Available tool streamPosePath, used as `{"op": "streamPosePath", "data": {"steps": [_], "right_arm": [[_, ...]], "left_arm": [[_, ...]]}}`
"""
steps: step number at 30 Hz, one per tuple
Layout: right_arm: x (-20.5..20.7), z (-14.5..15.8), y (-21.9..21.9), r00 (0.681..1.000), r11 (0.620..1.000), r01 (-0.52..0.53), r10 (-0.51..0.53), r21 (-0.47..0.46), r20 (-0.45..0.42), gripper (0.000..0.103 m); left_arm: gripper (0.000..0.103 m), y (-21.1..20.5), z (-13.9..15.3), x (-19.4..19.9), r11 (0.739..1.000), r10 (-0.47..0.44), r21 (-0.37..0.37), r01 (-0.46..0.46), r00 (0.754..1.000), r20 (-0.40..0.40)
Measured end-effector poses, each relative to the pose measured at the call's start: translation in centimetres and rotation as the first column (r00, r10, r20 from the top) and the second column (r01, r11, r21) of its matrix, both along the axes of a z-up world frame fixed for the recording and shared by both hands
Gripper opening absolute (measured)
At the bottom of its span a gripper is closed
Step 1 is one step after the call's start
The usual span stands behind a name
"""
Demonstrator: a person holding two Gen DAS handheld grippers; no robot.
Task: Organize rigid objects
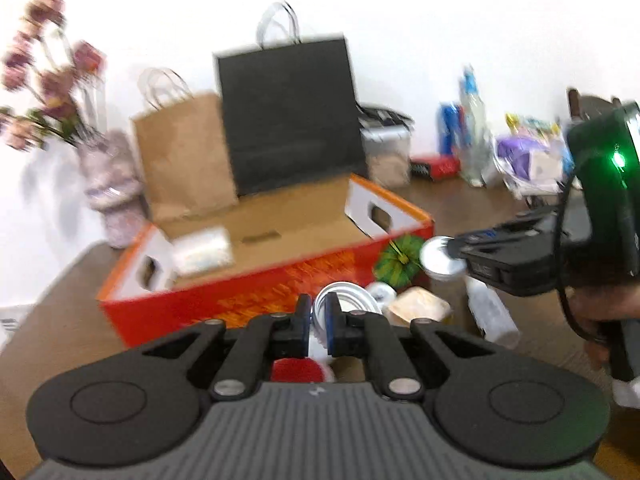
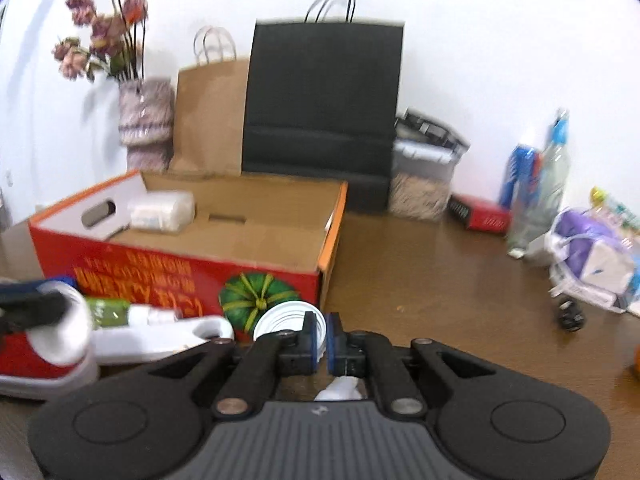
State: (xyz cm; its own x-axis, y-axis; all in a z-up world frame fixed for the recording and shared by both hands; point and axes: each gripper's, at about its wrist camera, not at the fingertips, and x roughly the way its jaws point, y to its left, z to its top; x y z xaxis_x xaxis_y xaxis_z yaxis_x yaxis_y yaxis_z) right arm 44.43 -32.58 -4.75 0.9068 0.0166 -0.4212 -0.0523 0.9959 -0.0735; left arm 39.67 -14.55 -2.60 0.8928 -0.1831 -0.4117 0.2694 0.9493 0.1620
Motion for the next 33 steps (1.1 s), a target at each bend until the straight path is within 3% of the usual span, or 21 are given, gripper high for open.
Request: {"op": "streamPosePath", "data": {"steps": [5, 10, 15, 19, 25, 33], "right_arm": [[-8.0, 3.7, 2.3, 0.990, 0.999, -0.013, 0.017, -0.033, 0.141, 0.004], [-17.1, 6.0, 3.0, 0.971, 0.999, -0.043, 0.038, 0.015, 0.234, 0.005], [-25.8, 6.1, 4.5, 0.950, 0.996, -0.081, 0.067, 0.034, 0.306, 0.005], [-31.6, 5.0, 6.0, 0.933, 0.998, -0.043, 0.026, 0.041, 0.360, 0.004], [-38.0, 3.1, 7.9, 0.925, 0.999, -0.022, 0.003, 0.046, 0.380, 0.005], [-41.1, 3.1, 8.9, 0.924, 0.999, -0.037, 0.025, 0.025, 0.382, 0.005]], "left_arm": [[0.008, 2.8, 3.7, -5.1, 0.998, 0.052, -0.041, -0.048, 0.995, 0.083], [0.008, 5.4, 6.1, -11.7, 0.990, 0.101, -0.110, -0.085, 0.983, 0.151], [0.008, 7.8, 7.0, -17.3, 0.979, 0.149, -0.167, -0.119, 0.972, 0.183], [0.008, 9.4, 6.8, -22.1, 0.970, 0.193, -0.186, -0.155, 0.958, 0.212], [0.008, 11.2, 5.1, -28.0, 0.964, 0.210, -0.205, -0.168, 0.957, 0.202], [0.008, 12.9, 5.8, -30.4, 0.960, 0.239, -0.204, -0.190, 0.938, 0.252]]}}
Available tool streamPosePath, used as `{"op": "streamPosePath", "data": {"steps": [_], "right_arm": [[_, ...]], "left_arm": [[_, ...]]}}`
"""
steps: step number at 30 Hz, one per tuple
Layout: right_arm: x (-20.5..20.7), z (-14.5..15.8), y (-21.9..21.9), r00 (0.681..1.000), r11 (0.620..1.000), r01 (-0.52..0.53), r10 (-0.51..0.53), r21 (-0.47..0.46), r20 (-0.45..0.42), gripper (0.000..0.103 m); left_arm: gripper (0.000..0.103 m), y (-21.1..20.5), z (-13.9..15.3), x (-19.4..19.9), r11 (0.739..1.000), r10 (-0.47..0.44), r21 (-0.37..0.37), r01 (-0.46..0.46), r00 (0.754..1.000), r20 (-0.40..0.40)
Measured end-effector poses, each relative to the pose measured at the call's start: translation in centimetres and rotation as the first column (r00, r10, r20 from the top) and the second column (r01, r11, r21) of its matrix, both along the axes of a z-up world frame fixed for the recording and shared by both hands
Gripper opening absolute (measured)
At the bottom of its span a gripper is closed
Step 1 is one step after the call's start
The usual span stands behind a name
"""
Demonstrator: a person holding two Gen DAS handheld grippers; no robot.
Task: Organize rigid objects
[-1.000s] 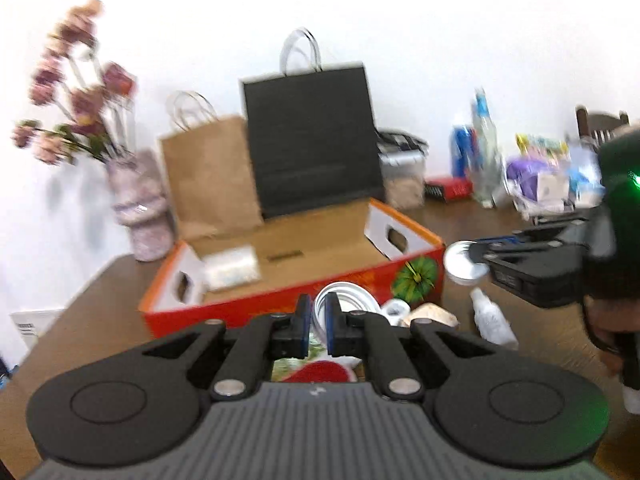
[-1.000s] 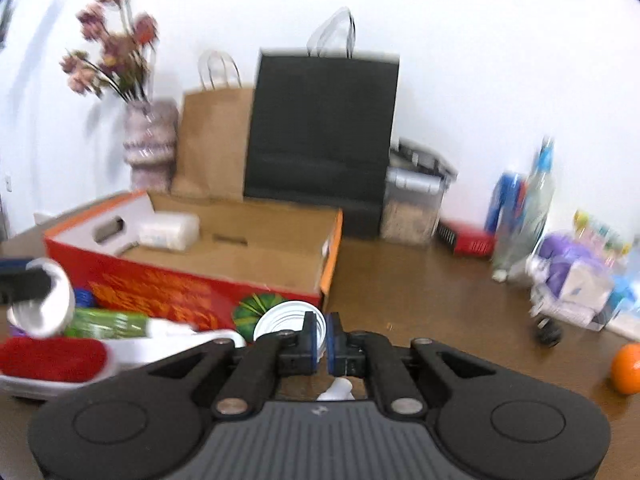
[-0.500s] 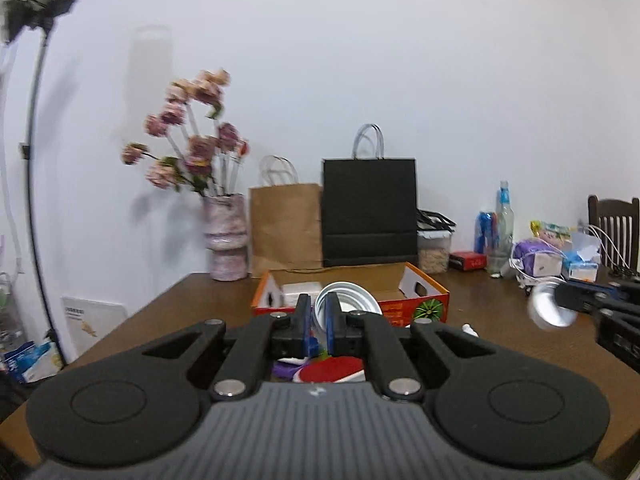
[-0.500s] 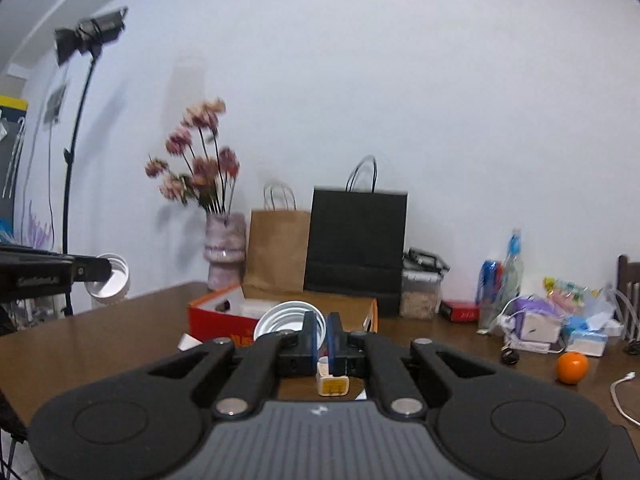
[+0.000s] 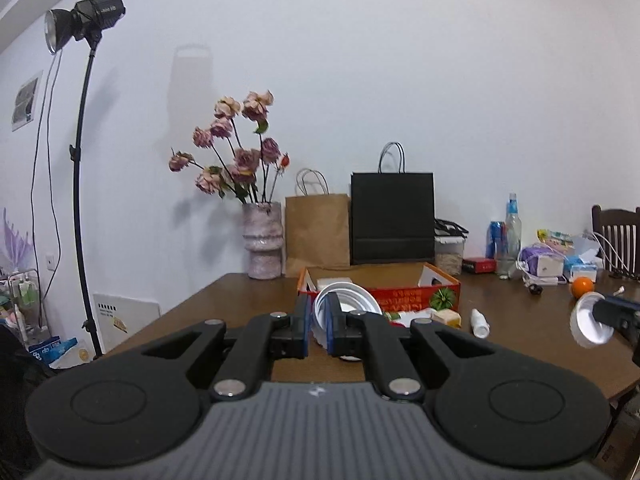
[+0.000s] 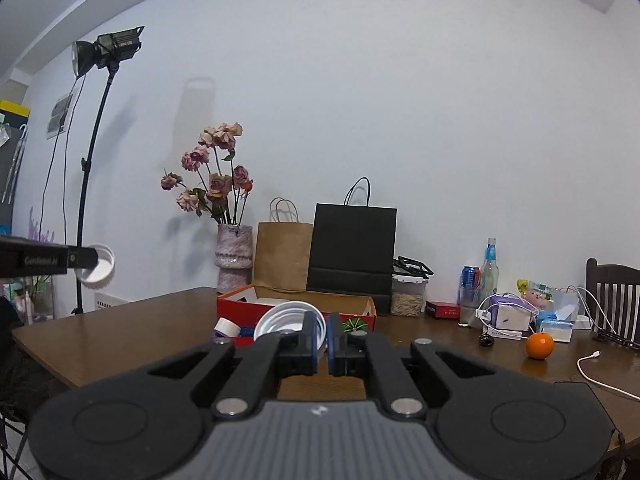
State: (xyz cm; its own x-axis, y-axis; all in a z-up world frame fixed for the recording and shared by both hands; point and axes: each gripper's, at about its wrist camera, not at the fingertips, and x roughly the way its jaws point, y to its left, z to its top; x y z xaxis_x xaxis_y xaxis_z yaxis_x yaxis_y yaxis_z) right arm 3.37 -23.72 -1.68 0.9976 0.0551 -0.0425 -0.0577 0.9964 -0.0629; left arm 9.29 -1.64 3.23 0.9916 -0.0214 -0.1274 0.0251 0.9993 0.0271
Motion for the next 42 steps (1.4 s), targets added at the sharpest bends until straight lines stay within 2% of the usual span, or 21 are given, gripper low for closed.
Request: {"op": "streamPosePath", "data": {"steps": [8, 14, 19, 23, 26, 29, 32, 36, 40, 42], "right_arm": [[3.2, -1.1, -0.8, 0.999, 1.000, 0.000, 0.000, 0.000, -0.053, 0.005], [7.9, -1.1, -2.9, 0.995, 0.999, 0.013, -0.009, 0.038, -0.098, 0.005], [13.7, 1.4, -3.9, 0.999, 1.000, -0.007, 0.006, -0.022, -0.050, 0.005], [20.1, 5.3, -5.5, 0.997, 0.997, -0.073, 0.074, 0.022, -0.038, 0.005], [25.8, 8.6, -6.7, 0.991, 0.991, -0.122, 0.124, 0.045, -0.050, 0.005], [32.8, 11.2, -7.2, 0.984, 0.988, -0.148, 0.151, 0.038, -0.098, 0.005], [40.5, 12.8, -7.7, 0.962, 0.985, -0.160, 0.170, 0.061, -0.213, 0.005], [50.5, 12.5, -7.7, 0.903, 0.983, -0.157, 0.181, 0.092, -0.389, 0.005], [59.3, 9.1, -7.5, 0.814, 0.984, -0.123, 0.174, 0.129, -0.554, 0.005], [62.6, 6.8, -7.2, 0.774, 0.988, -0.100, 0.154, 0.122, -0.614, 0.005]], "left_arm": [[0.008, 0.1, -1.5, 1.9, 1.000, 0.006, -0.006, -0.006, 0.998, -0.068], [0.008, 0.8, -1.7, 6.8, 0.999, 0.017, -0.024, -0.021, 0.992, -0.129], [0.008, 0.5, 0.3, 13.1, 1.000, 0.000, 0.004, 0.000, 0.996, -0.091], [0.008, -0.1, 3.1, 19.6, 0.998, -0.066, -0.020, 0.064, 0.996, -0.068], [0.008, -0.7, 5.4, 25.7, 0.989, -0.140, -0.054, 0.136, 0.986, -0.095], [0.008, -1.7, 7.8, 33.0, 0.979, -0.196, -0.085, 0.185, 0.967, -0.162], [0.008, -3.1, 8.6, 39.8, 0.974, -0.226, -0.078, 0.213, 0.944, -0.242], [0.008, -4.3, 6.8, 49.8, 0.966, -0.255, -0.148, 0.212, 0.875, -0.412], [0.008, -6.4, 2.6, 57.9, 0.971, -0.236, -0.164, 0.173, 0.789, -0.567], [0.008, -7.5, 0.8, 60.5, 0.975, -0.220, -0.145, 0.166, 0.760, -0.611]]}}
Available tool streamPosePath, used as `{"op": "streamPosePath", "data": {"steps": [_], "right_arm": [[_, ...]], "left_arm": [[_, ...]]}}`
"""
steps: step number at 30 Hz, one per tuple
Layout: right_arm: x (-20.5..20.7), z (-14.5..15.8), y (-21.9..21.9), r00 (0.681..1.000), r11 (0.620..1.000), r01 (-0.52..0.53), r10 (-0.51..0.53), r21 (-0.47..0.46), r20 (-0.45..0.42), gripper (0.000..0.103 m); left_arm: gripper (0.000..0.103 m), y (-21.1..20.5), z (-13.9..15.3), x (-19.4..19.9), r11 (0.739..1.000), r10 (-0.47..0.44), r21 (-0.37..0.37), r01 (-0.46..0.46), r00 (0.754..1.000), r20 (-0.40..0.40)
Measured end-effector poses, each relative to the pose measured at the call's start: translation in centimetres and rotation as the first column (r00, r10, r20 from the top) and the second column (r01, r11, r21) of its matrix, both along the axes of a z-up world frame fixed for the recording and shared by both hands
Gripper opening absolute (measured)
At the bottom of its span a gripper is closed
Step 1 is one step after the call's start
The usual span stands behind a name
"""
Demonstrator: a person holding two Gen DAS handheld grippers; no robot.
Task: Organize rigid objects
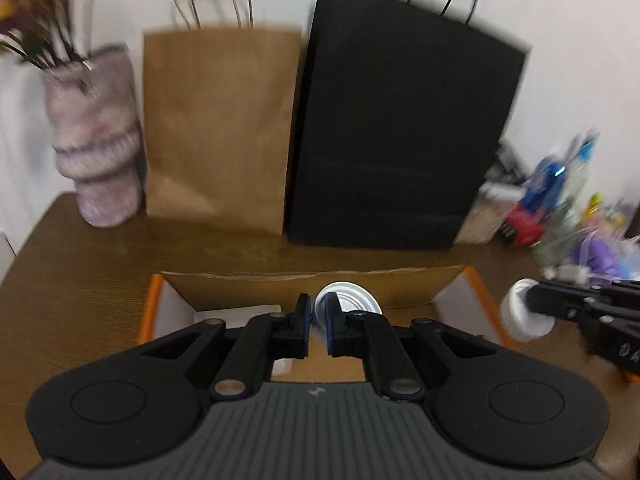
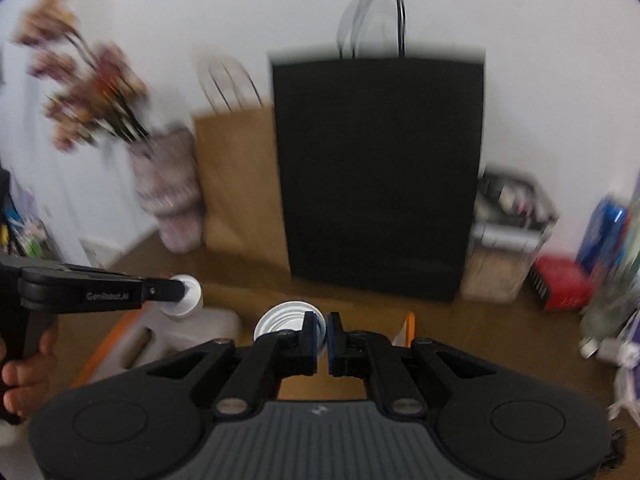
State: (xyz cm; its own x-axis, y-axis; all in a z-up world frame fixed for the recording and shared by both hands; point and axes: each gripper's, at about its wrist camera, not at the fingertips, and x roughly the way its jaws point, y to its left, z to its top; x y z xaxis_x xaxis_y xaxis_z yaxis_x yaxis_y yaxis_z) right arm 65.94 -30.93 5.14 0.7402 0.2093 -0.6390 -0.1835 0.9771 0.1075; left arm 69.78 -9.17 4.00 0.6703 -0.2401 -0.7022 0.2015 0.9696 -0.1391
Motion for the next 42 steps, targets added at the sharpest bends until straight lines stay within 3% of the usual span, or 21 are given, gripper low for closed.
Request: {"op": "streamPosePath", "data": {"steps": [5, 8, 11, 13, 14, 16, 20, 23, 27, 32, 36, 42], "right_arm": [[5.1, -6.0, 1.4, 0.993, 0.989, 0.051, -0.064, -0.137, -0.095, 0.005], [6.2, -8.3, 2.4, 0.993, 0.967, 0.054, -0.079, -0.250, -0.093, 0.005], [7.0, -9.5, 2.7, 0.991, 0.957, 0.051, -0.083, -0.285, -0.101, 0.005], [7.7, -10.1, 2.7, 0.989, 0.953, 0.051, -0.090, -0.298, -0.119, 0.008], [7.9, -10.1, 2.6, 0.988, 0.956, 0.048, -0.089, -0.290, -0.129, 0.012], [7.7, -9.9, 2.6, 0.990, 0.960, 0.049, -0.084, -0.277, -0.116, 0.015], [6.8, -8.7, 2.6, 0.994, 0.960, 0.054, -0.079, -0.276, -0.081, 0.033], [5.7, -6.8, 1.9, 0.994, 0.965, 0.070, -0.088, -0.252, -0.062, 0.033], [3.2, -3.7, 1.1, 0.996, 0.968, 0.074, -0.084, -0.242, -0.031, 0.036], [-1.1, 0.8, 0.4, 0.995, 0.964, 0.099, -0.097, -0.246, 0.021, 0.049], [-5.3, 4.2, 0.2, 0.991, 0.965, 0.119, -0.101, -0.235, 0.086, 0.065], [-12.2, 7.2, -0.6, 0.983, 0.983, 0.113, -0.089, -0.147, 0.163, 0.071]], "left_arm": [[0.008, -2.8, -4.5, 4.3, 1.000, 0.000, 0.030, 0.003, 0.995, -0.100], [0.008, -4.3, -7.0, 5.8, 0.999, -0.004, 0.053, 0.011, 0.991, -0.135], [0.009, -4.9, -8.2, 6.5, 0.999, -0.041, -0.005, 0.041, 0.984, -0.174], [0.022, -5.4, -8.7, 6.7, 0.999, -0.032, -0.012, 0.031, 0.984, -0.175], [0.041, -5.6, -8.9, 6.8, 1.000, -0.030, -0.009, 0.029, 0.984, -0.175], [0.046, -5.8, -8.9, 6.7, 1.000, -0.024, 0.008, 0.026, 0.986, -0.164], [0.049, -5.2, -7.5, 6.1, 1.000, -0.015, 0.013, 0.018, 0.989, -0.149], [0.053, -4.3, -5.3, 5.2, 0.999, 0.008, 0.032, -0.004, 0.993, -0.115], [0.073, -3.3, -2.4, 2.6, 0.997, 0.023, 0.070, -0.019, 0.998, -0.058], [0.075, -2.8, 1.6, -1.2, 0.993, 0.019, 0.120, -0.017, 1.000, -0.013], [0.083, -2.0, 5.1, -5.9, 0.993, 0.020, 0.116, -0.031, 0.996, 0.093], [0.088, -0.2, 7.8, -12.8, 0.993, -0.004, 0.113, -0.023, 0.972, 0.237]]}}
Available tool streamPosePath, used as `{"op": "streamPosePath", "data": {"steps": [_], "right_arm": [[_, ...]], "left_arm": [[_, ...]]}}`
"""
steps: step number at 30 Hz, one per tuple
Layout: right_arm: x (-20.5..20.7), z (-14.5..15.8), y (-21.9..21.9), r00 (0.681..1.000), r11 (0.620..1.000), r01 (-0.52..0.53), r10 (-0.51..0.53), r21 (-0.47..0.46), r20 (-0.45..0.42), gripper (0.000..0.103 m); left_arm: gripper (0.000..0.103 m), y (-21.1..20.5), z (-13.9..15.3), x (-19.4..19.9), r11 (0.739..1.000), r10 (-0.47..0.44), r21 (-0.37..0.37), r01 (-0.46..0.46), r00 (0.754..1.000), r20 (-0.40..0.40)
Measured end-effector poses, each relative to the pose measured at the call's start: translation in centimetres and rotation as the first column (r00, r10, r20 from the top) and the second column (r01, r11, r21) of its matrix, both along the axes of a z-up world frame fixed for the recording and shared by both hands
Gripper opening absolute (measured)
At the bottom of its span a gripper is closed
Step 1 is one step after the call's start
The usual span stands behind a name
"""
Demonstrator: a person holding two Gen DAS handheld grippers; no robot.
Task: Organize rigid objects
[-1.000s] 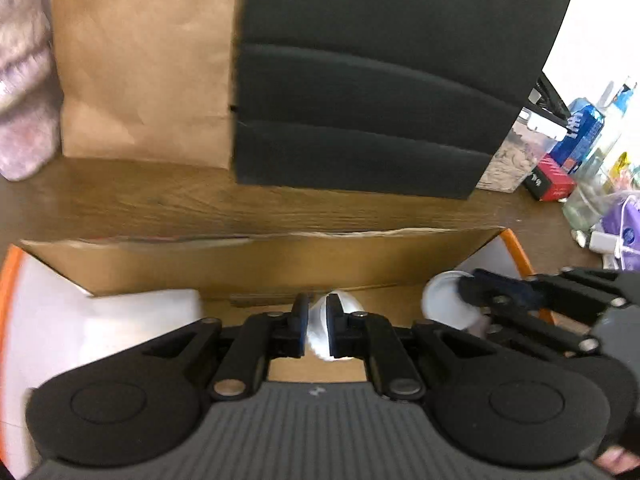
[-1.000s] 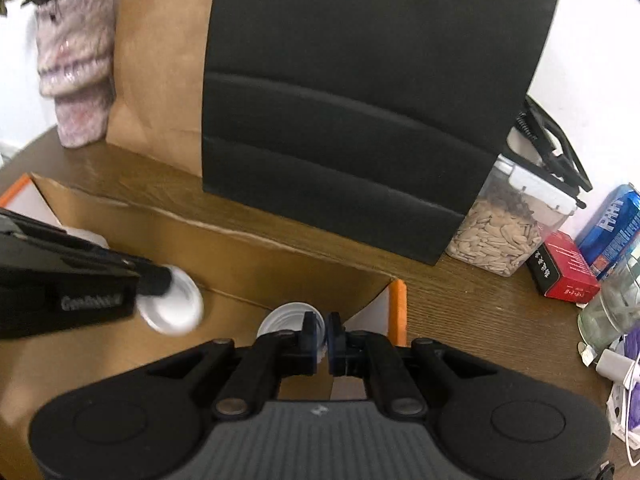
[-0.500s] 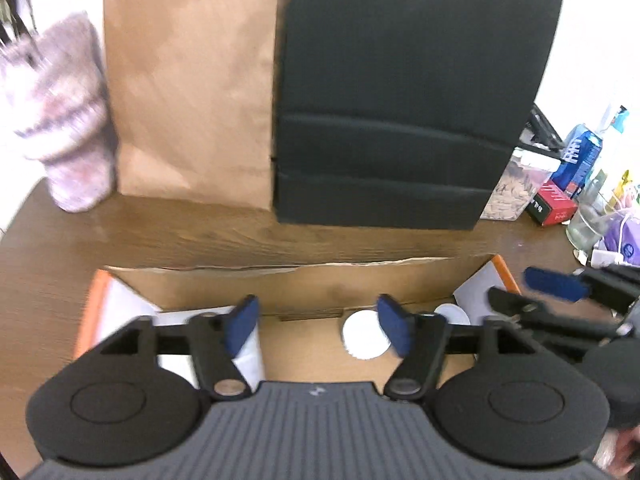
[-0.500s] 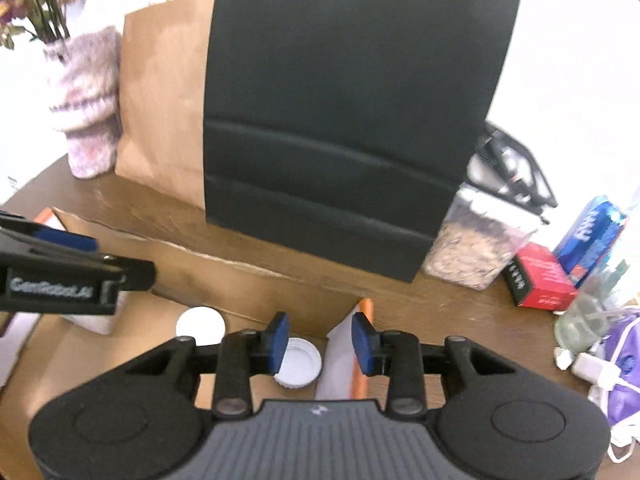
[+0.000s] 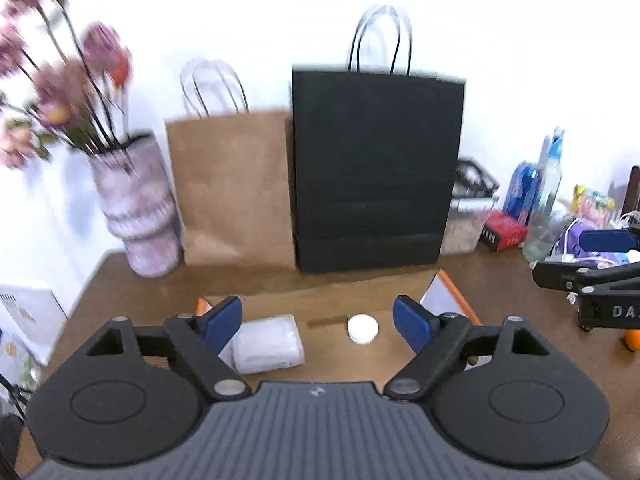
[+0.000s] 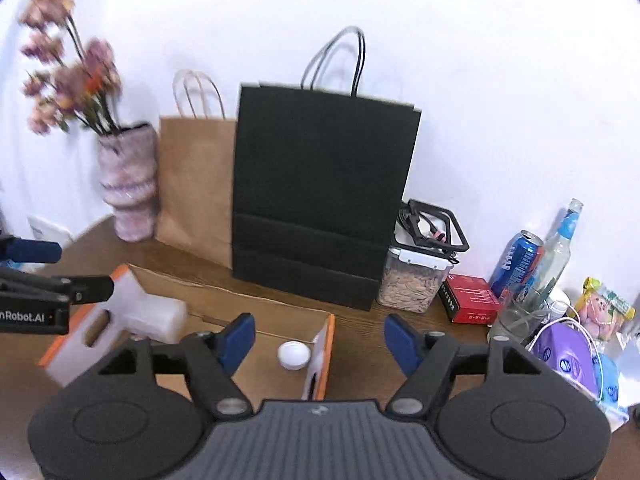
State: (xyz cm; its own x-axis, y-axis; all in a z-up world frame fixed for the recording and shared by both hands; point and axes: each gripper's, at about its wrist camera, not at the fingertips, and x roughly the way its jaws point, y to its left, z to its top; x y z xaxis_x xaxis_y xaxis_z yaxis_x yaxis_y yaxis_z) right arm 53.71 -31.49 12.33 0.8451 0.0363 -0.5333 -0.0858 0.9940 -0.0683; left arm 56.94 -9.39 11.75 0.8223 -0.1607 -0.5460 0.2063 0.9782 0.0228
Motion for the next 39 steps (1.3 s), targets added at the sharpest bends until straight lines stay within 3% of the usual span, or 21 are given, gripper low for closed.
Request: {"op": "streamPosePath", "data": {"steps": [3, 6, 8, 13, 17, 23, 29, 31, 39], "right_arm": [[-4.2, 0.6, -0.1, 0.997, 0.999, -0.022, 0.018, 0.047, 0.079, 0.075], [-8.6, 0.4, 0.3, 0.985, 0.997, -0.052, 0.043, 0.052, 0.166, 0.083], [-11.6, 0.0, 0.6, 0.972, 0.997, -0.062, 0.048, 0.052, 0.229, 0.088], [-18.2, -1.9, 1.7, 0.939, 0.995, -0.095, 0.086, 0.010, 0.332, 0.088], [-22.5, -3.4, 2.8, 0.918, 0.994, -0.107, 0.094, 0.013, 0.386, 0.088], [-28.8, -5.8, 3.7, 0.909, 0.993, -0.109, 0.086, 0.035, 0.407, 0.089], [-35.2, -8.3, 4.4, 0.924, 0.995, -0.086, 0.058, 0.058, 0.378, 0.092], [-37.4, -9.1, 4.5, 0.931, 0.994, -0.072, 0.037, 0.082, 0.363, 0.100], [-44.9, -12.0, 5.5, 0.947, 0.991, -0.047, 0.005, 0.125, 0.320, 0.101]], "left_arm": [[0.097, 1.3, 1.1, -4.5, 1.000, 0.008, -0.004, -0.008, 0.991, 0.136], [0.098, 2.8, 1.4, -9.1, 0.998, 0.043, -0.051, -0.031, 0.968, 0.247], [0.098, 3.7, 1.0, -11.5, 0.997, 0.055, -0.069, -0.038, 0.962, 0.268], [0.098, 4.9, -0.5, -18.3, 0.998, 0.057, -0.009, -0.058, 0.932, 0.358], [0.100, 5.4, -1.5, -23.1, 0.998, 0.060, -0.001, -0.065, 0.908, 0.414], [0.101, 6.6, -3.5, -30.3, 0.994, 0.102, -0.004, -0.113, 0.886, 0.453], [0.103, 8.0, -5.4, -37.6, 0.992, 0.119, -0.009, -0.130, 0.872, 0.475], [0.103, 8.6, -6.2, -39.9, 0.993, 0.114, -0.015, -0.121, 0.880, 0.460], [0.103, 11.0, -8.9, -46.5, 0.993, 0.121, -0.056, -0.108, 0.920, 0.373]]}}
